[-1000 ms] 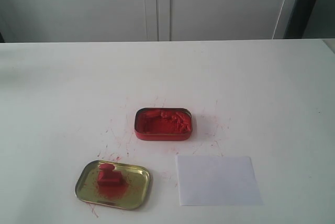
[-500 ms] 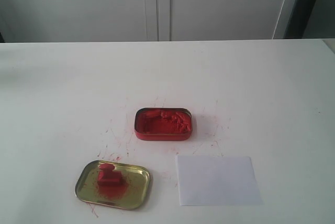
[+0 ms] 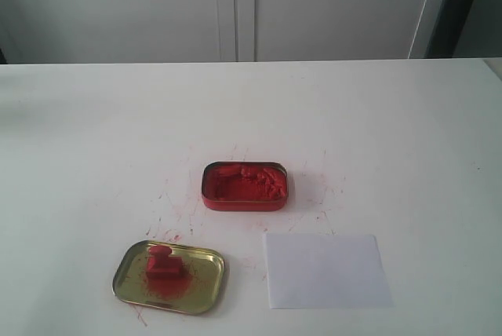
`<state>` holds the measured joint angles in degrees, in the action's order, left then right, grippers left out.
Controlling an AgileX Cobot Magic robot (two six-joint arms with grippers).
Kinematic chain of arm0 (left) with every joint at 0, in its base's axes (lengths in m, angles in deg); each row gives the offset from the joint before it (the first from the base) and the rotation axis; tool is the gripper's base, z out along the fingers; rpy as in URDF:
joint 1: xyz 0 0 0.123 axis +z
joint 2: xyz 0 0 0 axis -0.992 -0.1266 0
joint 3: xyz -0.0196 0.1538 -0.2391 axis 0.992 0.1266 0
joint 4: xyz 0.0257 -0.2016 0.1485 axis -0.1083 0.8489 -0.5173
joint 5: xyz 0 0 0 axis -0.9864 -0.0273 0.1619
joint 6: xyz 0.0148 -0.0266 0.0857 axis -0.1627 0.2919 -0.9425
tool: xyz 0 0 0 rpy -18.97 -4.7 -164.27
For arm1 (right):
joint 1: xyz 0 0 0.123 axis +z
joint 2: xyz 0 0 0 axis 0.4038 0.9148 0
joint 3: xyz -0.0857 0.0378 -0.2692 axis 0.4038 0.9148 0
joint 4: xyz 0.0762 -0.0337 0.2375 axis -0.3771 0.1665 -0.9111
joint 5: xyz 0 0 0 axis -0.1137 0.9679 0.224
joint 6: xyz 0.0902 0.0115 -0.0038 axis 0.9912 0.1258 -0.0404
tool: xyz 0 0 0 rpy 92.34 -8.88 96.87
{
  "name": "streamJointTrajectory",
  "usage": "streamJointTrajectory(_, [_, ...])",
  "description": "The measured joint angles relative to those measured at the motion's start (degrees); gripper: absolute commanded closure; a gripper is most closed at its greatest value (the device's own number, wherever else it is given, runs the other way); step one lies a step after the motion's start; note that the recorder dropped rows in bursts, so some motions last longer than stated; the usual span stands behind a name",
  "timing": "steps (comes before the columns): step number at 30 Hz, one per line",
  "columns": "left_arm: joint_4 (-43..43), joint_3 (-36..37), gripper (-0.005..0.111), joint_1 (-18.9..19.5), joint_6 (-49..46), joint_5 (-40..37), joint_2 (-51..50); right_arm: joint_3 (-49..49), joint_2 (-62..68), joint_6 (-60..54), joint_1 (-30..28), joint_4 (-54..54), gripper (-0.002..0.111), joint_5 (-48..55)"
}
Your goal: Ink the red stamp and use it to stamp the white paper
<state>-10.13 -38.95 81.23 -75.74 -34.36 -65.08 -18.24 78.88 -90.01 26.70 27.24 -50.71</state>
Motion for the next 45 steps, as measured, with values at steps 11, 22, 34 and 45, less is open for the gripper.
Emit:
streamJointTrajectory(11, [0.23,-11.68,0.107,0.00,0.52,-10.17,-0.69,0.00,0.00,0.00,0.00,0.00,0.108,0.00])
streamJointTrajectory(22, [0.23,-21.04,0.107,0.00,0.52,-5.51,-11.71,0.00,0.00,0.00,0.00,0.00,0.108,0.00])
streamJointTrajectory(34, [0.23,-23.53,0.107,0.00,0.52,-2.64,-16.16,0.00,0.00,0.00,0.00,0.00,0.108,0.00])
streamJointTrajectory(45, [0.36,-29.87,0.107,0.00,0.52,-10.38,-22.93,0.00,0.00,0.00,0.00,0.00,0.108,0.00])
